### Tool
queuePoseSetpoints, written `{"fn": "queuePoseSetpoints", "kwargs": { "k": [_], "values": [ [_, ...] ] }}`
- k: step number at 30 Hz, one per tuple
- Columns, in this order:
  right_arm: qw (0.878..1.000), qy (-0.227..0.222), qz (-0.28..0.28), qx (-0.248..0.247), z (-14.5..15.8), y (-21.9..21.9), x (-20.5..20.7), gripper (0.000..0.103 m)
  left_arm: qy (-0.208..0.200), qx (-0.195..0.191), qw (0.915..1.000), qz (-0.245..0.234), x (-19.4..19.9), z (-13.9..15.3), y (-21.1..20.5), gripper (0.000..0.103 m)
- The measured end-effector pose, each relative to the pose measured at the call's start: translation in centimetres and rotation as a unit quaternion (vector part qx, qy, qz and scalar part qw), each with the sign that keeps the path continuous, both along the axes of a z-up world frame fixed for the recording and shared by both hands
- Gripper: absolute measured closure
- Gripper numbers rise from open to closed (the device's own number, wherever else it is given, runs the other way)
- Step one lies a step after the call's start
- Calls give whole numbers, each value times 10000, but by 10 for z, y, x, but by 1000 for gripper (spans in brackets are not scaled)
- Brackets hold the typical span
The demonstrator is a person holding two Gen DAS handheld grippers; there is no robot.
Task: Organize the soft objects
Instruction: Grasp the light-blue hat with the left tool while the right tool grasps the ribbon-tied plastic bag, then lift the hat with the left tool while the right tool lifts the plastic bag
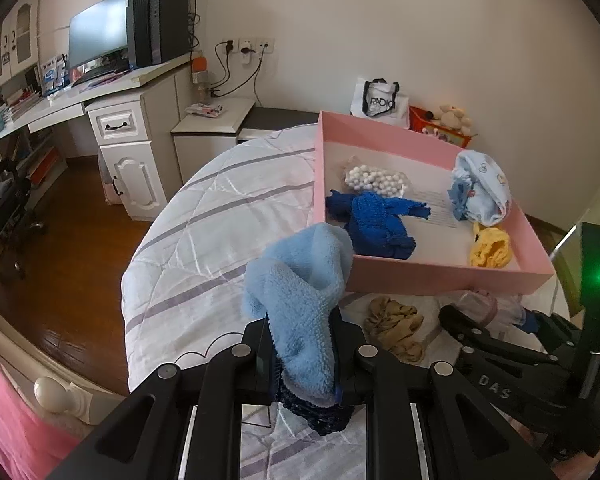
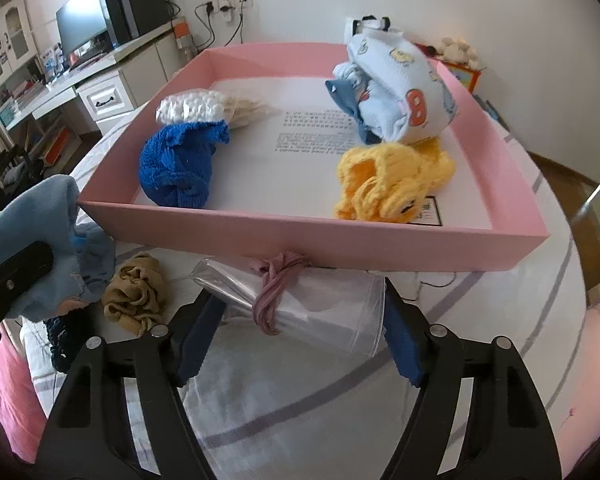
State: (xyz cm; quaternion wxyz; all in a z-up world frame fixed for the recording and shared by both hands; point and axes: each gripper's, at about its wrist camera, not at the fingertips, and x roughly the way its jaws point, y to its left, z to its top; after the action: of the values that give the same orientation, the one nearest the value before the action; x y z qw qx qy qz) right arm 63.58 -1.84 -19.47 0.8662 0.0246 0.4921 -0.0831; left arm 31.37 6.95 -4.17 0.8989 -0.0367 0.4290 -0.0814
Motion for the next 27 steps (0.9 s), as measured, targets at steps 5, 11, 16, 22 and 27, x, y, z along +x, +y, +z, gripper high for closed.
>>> {"fn": "queuePoseSetpoints", "kwargs": {
  "k": [5,11,16,22,27],
  "values": [
    [9999,-141,-52,83,12,-7,-10,32,-89,-11,10000,2,-6,7,-2,87],
    [9992,-386,-101,99,32,-15,-25,33,-282,-27,9996,-63,-21,20,-8,87],
    [9978,-649,-134,60,52,-21,-41,33,-405,-53,9991,-119,-36,30,-14,87],
    [9958,-898,-166,17,70,-23,-61,34,-580,-74,9981,-204,-59,44,-21,92],
    [9933,-1141,-188,-16,86,-24,-81,34,-845,-78,9961,-246,-83,59,-24,94]
  ]
}}
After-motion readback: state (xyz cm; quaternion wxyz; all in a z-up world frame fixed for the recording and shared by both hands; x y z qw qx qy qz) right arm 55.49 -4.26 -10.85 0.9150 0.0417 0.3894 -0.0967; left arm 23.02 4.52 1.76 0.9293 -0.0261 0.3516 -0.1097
